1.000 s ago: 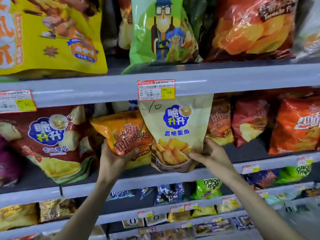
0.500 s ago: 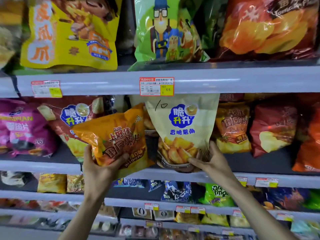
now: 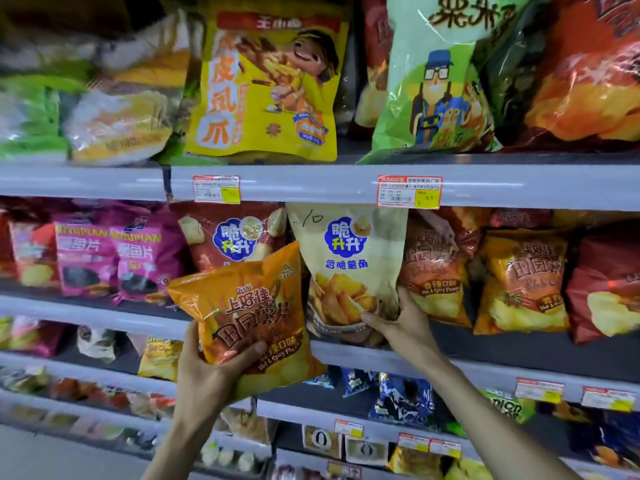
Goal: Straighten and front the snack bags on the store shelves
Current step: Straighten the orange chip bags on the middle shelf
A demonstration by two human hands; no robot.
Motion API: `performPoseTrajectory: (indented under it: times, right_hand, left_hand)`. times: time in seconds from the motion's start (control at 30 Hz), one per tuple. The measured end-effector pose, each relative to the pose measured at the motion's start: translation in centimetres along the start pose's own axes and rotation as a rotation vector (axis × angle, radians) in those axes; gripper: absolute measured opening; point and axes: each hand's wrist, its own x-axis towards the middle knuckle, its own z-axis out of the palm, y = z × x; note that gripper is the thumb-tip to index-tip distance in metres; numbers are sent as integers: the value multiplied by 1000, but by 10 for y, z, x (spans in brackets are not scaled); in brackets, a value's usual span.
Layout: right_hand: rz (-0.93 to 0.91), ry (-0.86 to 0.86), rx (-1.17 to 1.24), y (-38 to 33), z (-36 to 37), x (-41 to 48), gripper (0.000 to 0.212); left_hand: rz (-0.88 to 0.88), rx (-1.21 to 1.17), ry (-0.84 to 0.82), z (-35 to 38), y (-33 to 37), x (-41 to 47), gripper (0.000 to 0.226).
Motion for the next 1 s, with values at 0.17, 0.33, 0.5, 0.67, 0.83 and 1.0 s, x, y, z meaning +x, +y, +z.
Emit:
performPoseTrajectory:
  times: [0.17,0.33,0.5,0.67,0.83,1.0]
  right_hand:
    - [36,15,-40,-10,28,13,66]
    - [60,12,-50,-13,39,16,77]
    - [74,46,1,-7,29,-3,76]
    - [100,199,108,-5,0,-43,41]
    - [105,298,206,-15,-27,-86,21]
    - [50,217,194,-13,-50,-105,68]
  left_hand:
    - [5,-4,-96,-9,1,-7,83]
    - [5,-18,-179,-1,7,-9,79]
    - [23,-78,-312,25,18,-13,76]
    - [43,-98,-487,68,15,-3,86]
    - [101,-92,-589,115,19,0,90]
    - [176,-133,-648,168,27,-11,93]
